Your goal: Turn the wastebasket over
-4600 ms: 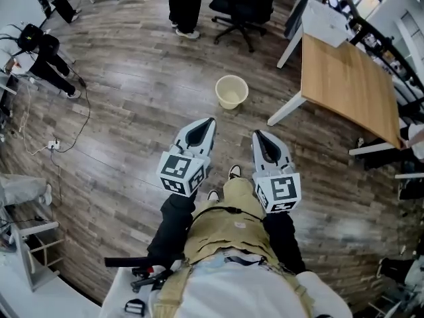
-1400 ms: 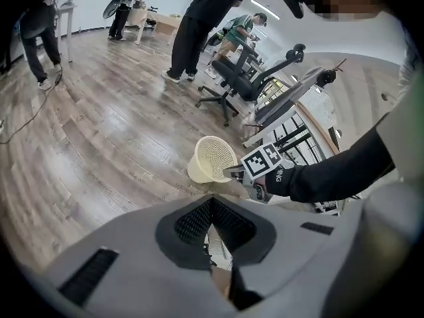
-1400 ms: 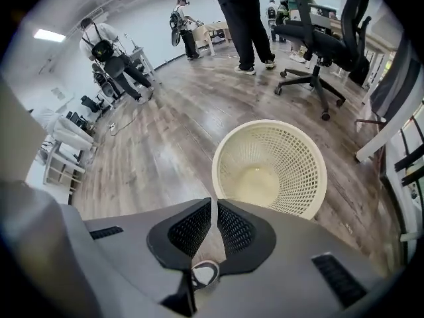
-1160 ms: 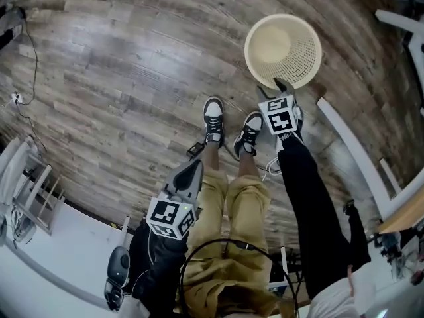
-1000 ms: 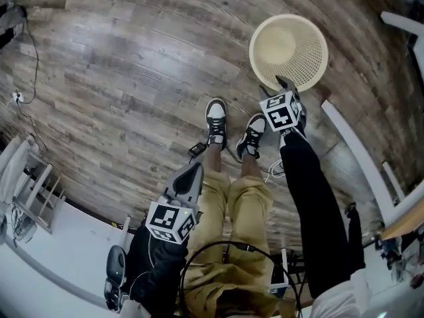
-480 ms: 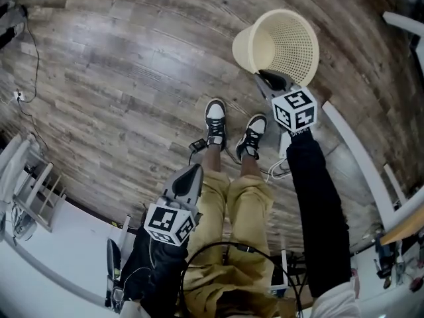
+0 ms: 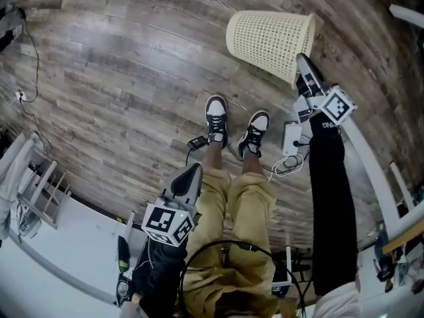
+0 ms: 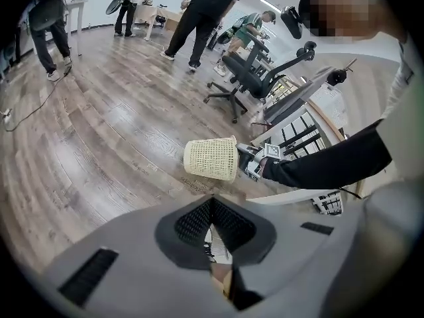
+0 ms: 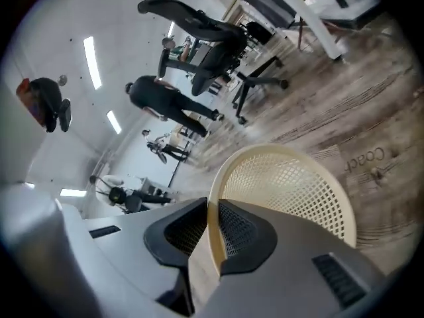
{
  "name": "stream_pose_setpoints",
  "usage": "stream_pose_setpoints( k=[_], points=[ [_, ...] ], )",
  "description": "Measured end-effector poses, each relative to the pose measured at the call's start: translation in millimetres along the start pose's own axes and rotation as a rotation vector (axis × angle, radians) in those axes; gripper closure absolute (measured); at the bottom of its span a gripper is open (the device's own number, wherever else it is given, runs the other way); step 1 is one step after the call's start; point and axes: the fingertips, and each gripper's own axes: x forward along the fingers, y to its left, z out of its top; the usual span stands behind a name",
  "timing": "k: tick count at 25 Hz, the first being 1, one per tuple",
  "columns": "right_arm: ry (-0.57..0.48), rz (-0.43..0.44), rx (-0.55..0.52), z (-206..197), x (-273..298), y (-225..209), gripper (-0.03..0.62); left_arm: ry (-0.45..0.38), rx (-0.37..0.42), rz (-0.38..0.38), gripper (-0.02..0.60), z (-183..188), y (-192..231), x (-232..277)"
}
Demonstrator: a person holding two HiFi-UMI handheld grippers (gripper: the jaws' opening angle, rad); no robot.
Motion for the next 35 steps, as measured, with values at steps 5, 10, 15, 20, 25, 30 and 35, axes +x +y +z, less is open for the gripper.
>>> stream_pose_setpoints(
  k=[5, 10, 15, 20, 25, 30, 35],
  points=[
    [-0.028, -0.277, 0.005, 6, -38, -68, 0.530, 0.005, 0.017, -0.005, 0.581, 3, -8, 5],
    [0.028, -0.396, -0.053, -2, -40, -91, 0.529, 0.010, 0.039, -0.004, 0.581, 4, -14, 9],
    [0.065, -0.417, -0.089, 1, -41, -82, 0.462, -0.011, 0.062, -0.009, 0.581, 7, -28, 5],
    [0.033, -0.454, -0.099, 11, -84, -42, 0.411, -0.049, 0.098, -0.028, 0.581, 19, -53, -19],
    [-0.016, -0.392, -0.299, 46, -140, 72, 0.428, -0.132, 0.171, -0.075, 0.581, 57, -97, -48],
    [-0.075, -0.345, -0.474, 83, -197, 207, 0.516, -0.227, 0.271, -0.126, 0.581, 116, -160, -97],
    [-0.180, -0.325, -0.584, 124, -245, 324, 0.573, -0.344, 0.342, -0.173, 0.581, 168, -222, -155]
  ],
)
